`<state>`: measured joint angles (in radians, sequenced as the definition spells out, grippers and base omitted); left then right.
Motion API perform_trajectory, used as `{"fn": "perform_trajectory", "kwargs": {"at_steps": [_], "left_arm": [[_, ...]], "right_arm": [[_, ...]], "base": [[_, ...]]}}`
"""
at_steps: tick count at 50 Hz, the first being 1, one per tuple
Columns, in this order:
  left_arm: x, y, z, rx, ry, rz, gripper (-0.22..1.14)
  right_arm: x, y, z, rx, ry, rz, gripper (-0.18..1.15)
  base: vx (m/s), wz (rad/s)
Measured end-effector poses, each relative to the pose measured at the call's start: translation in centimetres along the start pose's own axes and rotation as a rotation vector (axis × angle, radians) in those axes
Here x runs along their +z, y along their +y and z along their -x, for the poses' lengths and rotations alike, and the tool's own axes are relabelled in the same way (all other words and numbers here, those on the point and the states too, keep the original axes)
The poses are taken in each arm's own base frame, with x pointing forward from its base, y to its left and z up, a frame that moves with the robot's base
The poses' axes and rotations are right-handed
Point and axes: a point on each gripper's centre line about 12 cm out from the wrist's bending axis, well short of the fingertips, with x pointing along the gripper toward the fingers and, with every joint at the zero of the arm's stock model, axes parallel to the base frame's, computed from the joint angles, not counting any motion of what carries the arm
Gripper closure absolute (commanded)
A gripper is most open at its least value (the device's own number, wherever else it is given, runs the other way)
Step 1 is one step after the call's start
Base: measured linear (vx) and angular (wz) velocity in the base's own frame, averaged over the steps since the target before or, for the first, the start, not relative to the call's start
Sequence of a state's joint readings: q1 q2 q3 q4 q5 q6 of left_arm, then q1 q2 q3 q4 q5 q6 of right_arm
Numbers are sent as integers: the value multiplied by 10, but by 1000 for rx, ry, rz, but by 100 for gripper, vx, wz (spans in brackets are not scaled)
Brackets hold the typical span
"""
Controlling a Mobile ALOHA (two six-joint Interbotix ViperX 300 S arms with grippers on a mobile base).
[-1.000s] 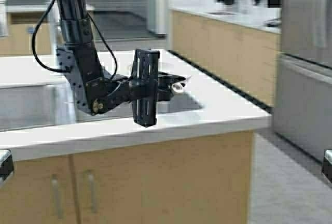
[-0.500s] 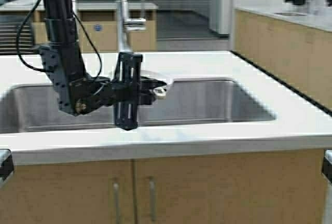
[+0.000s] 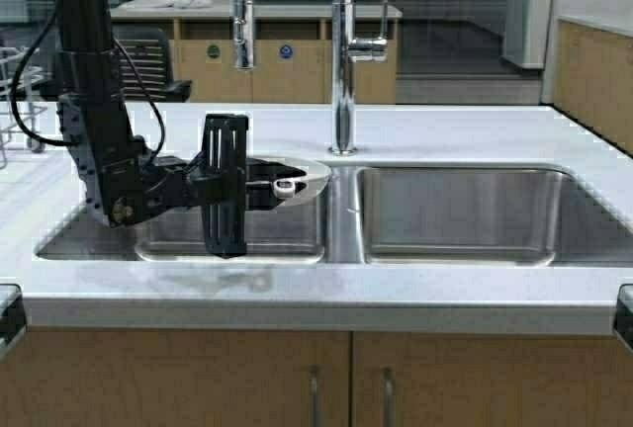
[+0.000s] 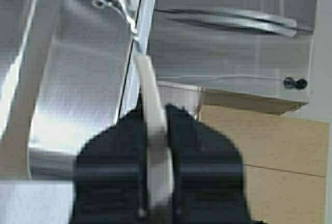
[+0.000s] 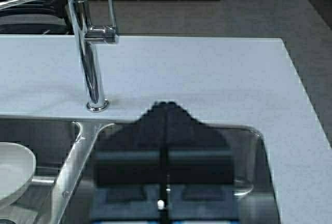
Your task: Wash the pan
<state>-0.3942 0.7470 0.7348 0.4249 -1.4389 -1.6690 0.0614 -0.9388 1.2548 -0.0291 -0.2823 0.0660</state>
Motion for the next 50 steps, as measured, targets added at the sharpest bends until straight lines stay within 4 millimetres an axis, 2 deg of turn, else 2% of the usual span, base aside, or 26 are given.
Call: {"fn": "perform_trajectory", "kwargs": {"at_steps": [11, 17, 22, 28, 34, 44, 50], "left_arm": [[6, -7, -26, -65, 98, -36, 90], [18, -13, -43, -70, 90, -22, 90], [29, -9, -50, -43, 70, -17, 90], [31, -4, -56, -36, 75, -16, 90], [27, -2, -54, -24, 80, -11, 90], [18, 13, -31, 37, 69, 32, 90], [7, 6, -17, 17, 83, 43, 90]], "right_arm": [[2, 0, 1, 0, -9, -3, 91], [6, 0, 6, 1, -35, -9, 91], [10, 0, 9, 1, -60, -15, 91], [10, 0, 9, 2, -60, -18, 91], [7, 0, 8, 1, -49, -21, 91], [1, 1, -4, 2, 9, -21, 91], [3, 1, -12, 4, 26, -14, 91]], "base": [[10, 17], [11, 16], [11, 11], [12, 8], [13, 2], [15, -2], [14, -5]]}}
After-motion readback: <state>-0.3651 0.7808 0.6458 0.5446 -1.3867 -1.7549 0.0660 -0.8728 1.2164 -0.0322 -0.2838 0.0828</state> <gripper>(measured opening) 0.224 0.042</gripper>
